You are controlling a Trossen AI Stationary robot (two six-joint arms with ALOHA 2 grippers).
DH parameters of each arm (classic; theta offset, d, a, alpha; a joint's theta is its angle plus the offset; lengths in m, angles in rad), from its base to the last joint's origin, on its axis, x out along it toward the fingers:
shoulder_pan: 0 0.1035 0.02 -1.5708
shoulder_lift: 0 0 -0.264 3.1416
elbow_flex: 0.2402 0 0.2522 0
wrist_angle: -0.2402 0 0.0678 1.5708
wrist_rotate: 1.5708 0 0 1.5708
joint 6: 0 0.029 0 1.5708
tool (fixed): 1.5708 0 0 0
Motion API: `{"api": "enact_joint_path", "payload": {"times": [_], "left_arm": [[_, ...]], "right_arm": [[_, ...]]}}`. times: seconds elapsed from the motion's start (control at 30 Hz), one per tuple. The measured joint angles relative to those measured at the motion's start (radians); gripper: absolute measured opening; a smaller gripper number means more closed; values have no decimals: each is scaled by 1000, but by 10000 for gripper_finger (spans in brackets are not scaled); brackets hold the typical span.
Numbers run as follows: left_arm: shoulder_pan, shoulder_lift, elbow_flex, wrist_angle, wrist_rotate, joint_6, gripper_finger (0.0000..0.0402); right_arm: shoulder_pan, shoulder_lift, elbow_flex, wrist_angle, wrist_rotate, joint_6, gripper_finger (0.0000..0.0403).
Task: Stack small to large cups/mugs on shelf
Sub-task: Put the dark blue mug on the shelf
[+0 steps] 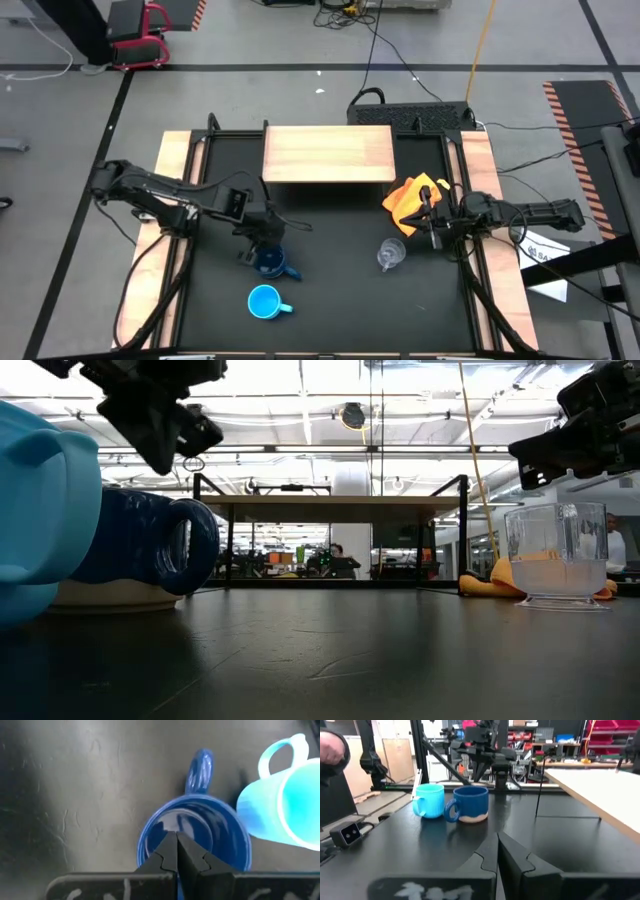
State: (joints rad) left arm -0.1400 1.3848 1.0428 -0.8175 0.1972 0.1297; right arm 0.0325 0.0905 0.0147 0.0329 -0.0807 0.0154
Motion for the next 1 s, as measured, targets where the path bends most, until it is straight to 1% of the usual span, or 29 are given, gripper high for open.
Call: {"api": "enact_joint_path", "payload": {"times": [0.8,0.87,1.0], "left_arm": [[3,5,-1,-24,-15,-3,2],[3,5,-1,-24,-15,-4,9],[3,5,-1,-19,-15,-14,39]], "right_arm": [[0,21,0,2,0,0,0],[0,21,0,2,0,0,0],[0,21,0,3,0,0,0]]}}
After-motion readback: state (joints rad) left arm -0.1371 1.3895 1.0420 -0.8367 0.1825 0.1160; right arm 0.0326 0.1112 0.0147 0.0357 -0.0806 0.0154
